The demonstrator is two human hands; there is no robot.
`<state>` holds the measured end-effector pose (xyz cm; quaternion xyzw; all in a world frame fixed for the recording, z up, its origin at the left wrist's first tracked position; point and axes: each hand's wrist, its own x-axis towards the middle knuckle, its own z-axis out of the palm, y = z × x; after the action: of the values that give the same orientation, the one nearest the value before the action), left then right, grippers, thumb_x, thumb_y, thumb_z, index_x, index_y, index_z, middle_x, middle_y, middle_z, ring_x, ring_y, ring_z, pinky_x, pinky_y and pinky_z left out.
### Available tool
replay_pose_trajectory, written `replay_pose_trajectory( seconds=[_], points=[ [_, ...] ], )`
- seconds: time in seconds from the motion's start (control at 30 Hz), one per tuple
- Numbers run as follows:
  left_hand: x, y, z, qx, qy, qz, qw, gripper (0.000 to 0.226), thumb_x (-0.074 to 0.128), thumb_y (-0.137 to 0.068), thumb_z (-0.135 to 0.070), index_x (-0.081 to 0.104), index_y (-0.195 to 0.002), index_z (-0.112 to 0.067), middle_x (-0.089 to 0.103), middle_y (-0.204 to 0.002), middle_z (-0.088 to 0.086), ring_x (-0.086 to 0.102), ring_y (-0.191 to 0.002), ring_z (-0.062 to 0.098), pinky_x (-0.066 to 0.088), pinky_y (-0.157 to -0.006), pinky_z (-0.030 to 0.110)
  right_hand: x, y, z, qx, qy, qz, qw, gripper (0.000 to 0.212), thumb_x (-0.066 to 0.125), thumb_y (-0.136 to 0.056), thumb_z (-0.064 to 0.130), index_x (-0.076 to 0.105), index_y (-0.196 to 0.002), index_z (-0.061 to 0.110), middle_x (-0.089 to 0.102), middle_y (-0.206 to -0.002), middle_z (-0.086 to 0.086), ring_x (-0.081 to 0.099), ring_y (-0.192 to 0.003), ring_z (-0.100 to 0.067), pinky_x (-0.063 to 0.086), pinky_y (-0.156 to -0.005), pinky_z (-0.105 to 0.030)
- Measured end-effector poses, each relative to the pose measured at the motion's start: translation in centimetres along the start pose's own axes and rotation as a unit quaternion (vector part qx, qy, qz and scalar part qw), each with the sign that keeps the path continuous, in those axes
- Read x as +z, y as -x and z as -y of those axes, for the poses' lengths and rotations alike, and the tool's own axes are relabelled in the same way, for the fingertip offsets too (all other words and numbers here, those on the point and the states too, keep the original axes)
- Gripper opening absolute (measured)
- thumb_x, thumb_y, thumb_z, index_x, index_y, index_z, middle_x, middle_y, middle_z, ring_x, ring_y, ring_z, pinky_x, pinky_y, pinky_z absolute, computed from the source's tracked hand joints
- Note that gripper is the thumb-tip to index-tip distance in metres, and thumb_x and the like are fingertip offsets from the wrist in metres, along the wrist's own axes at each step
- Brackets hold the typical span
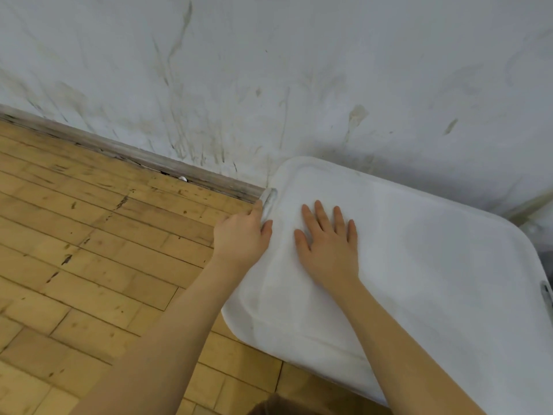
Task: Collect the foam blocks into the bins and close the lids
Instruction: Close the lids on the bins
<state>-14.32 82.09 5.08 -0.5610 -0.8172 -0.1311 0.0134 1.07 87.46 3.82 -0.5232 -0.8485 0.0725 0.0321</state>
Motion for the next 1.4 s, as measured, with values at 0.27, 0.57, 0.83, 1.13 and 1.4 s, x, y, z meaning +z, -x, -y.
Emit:
replay_pose_trajectory(
  seconds=[0.27,0.57,0.83,1.13,1.4],
  points=[
    [-0.5,-0.3,-0.1,0.019,-0.024,0.023,0.999,0.047,0.039,-0.096,-0.035,0.039,-0.141,-0.022,0.060,-0.122,-0.002,0.055,-0.104,0.027,0.037,-0.078,0.032,-1.1,0.0,-0.3,-0.002,-0.095,-0.027,0.995,0.048,0.037,-0.098,0.041,0.034,-0.144,0.030,0.023,-0.155,0.007,0.012,-0.145,-0.021,0.007,-0.117,-0.041],
    [-1.7,-3.0,-11.0,0.193,0.115,-0.080,0.971,0.046,0.035,-0.082,-0.032,0.069,-0.101,-0.006,0.070,-0.094,0.008,0.065,-0.078,0.032,0.049,-0.075,0.039,-8.2,2.1,-9.7,0.072,-0.126,-0.195,0.970,0.034,0.046,-0.097,0.026,0.056,-0.129,0.019,0.057,-0.130,0.002,0.052,-0.118,-0.021,0.039,-0.098,-0.035],
    [-1.6,-0.4,-30.6,0.288,0.133,-0.065,0.946,0.039,0.042,-0.084,-0.029,0.068,-0.101,-0.006,0.068,-0.099,0.010,0.062,-0.083,0.034,0.045,-0.078,0.041,-14.5,9.3,-28.3,0.116,-0.107,-0.267,0.951,0.032,0.047,-0.096,0.021,0.059,-0.124,0.013,0.061,-0.124,-0.006,0.054,-0.112,-0.026,0.040,-0.096,-0.039],
    [3.9,2.2,-53.6,0.304,0.073,-0.047,0.949,0.041,0.041,-0.079,-0.028,0.067,-0.099,-0.003,0.065,-0.102,0.017,0.060,-0.084,0.038,0.046,-0.074,0.041,-17.2,14.5,-51.3,0.128,-0.115,-0.295,0.940,0.034,0.049,-0.093,0.021,0.060,-0.122,0.009,0.060,-0.123,-0.009,0.054,-0.111,-0.031,0.042,-0.095,-0.047],
    [8.8,-0.1,-67.2,0.227,0.083,-0.038,0.970,0.054,0.043,-0.095,-0.032,0.029,-0.145,-0.018,0.015,-0.157,0.003,0.016,-0.142,0.022,0.016,-0.109,0.040,-17.2,10.8,-67.1,0.116,-0.031,-0.230,0.966,0.059,0.050,-0.093,0.033,0.030,-0.146,0.022,0.015,-0.158,-0.003,0.017,-0.143,-0.027,0.014,-0.114,-0.046]
  ],
)
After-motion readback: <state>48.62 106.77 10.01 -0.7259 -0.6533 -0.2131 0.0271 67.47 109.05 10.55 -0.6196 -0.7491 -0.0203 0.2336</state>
